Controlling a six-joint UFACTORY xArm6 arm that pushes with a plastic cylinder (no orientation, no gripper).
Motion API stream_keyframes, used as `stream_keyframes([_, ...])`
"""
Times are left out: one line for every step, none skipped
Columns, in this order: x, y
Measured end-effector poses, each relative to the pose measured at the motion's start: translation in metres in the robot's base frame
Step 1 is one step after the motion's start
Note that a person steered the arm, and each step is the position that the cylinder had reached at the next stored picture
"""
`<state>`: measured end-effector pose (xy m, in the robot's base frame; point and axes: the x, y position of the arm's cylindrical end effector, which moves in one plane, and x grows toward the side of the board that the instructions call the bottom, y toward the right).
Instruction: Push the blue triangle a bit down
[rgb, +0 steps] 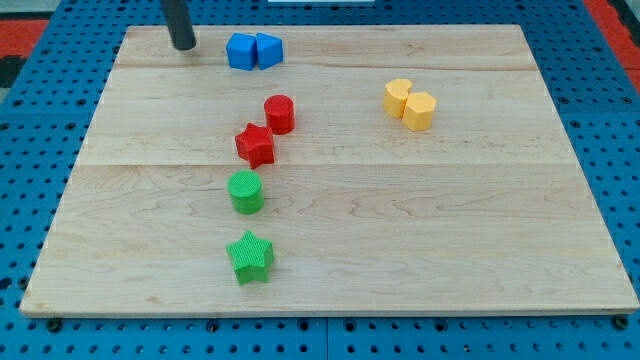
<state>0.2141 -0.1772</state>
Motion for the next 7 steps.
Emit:
stream_keyframes([0.007,0.048])
stream_keyframes([0.071,0.064])
stream_keyframes([0.094,0.083])
stream_keyframes([0.072,0.056])
stream_keyframes([0.030,-0.007])
stream_keyframes([-0.017,-0.011])
stream_keyframes([-0.021,0.004])
